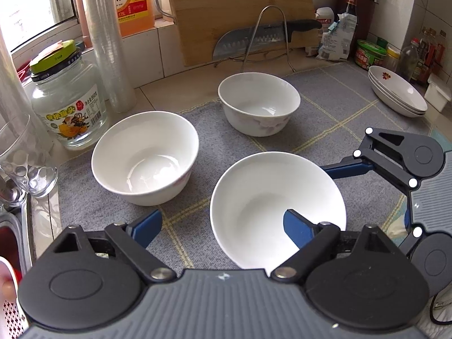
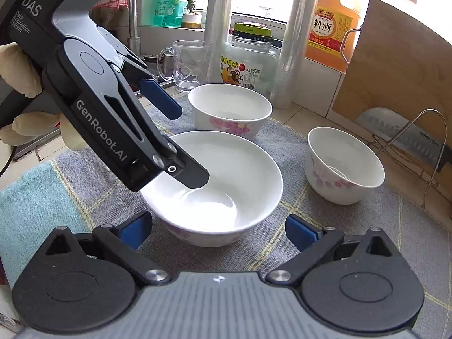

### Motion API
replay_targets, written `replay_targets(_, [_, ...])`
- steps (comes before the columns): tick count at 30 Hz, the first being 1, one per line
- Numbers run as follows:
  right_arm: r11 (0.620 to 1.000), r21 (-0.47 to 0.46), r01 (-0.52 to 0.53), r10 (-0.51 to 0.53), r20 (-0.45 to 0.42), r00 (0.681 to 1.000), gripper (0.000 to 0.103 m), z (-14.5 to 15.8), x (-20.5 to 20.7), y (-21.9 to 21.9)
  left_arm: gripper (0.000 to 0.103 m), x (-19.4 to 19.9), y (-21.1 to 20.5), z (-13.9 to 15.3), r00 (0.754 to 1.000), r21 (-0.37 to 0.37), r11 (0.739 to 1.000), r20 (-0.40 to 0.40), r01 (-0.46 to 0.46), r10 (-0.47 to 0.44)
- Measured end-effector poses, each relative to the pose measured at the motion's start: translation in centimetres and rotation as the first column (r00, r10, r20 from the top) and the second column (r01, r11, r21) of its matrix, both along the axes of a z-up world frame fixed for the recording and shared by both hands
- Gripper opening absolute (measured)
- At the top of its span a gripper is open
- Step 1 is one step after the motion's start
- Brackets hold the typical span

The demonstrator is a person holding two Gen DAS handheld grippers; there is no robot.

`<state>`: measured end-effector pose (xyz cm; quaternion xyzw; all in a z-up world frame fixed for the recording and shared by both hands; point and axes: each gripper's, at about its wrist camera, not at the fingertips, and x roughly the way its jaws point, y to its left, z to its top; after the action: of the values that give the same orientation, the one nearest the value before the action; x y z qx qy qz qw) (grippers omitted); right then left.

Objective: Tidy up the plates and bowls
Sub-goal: 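Close the left gripper on the rim of a white bowl, then lift the white bowl with the left gripper and carry it toward the plate stack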

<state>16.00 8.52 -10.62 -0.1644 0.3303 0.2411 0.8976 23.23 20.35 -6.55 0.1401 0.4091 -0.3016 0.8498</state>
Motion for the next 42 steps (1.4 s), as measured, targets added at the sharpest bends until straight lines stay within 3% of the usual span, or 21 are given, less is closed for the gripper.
replay_targets(2, [1.000, -0.013, -0.010, 0.010, 0.003, 1.000, 0.090, 0.0, -0.1, 0.4, 0.087, 0.2, 0.0, 0.0, 1.000, -0.006, 1.000, -0.016, 0.013, -0.013])
replay_targets(15, [1.000, -0.026, -0.001, 0.002, 0.011, 1.000, 0.088, 0.2, -0.4, 0.8, 0.055, 1.2, -0.8, -0.5, 0.991, -0.053, 0.996, -0.107, 0.078, -0.083])
replay_targets(25, [1.000, -0.028, 0.000, 0.000, 0.012, 1.000, 0.088, 0.2, -0.5, 0.9, 0.054, 2.5, -1.2, -0.7, 0.980, -0.066, 0.996, -0.181, 0.068, -0.079])
replay_targets(42, [0.999, -0.037, -0.003, 0.002, -0.004, 1.000, 0.088, 0.6, -0.2, 0.8, 0.053, 2.1, -1.3, -0.2, 0.981, -0.065, 0.996, -0.181, 0.066, -0.077])
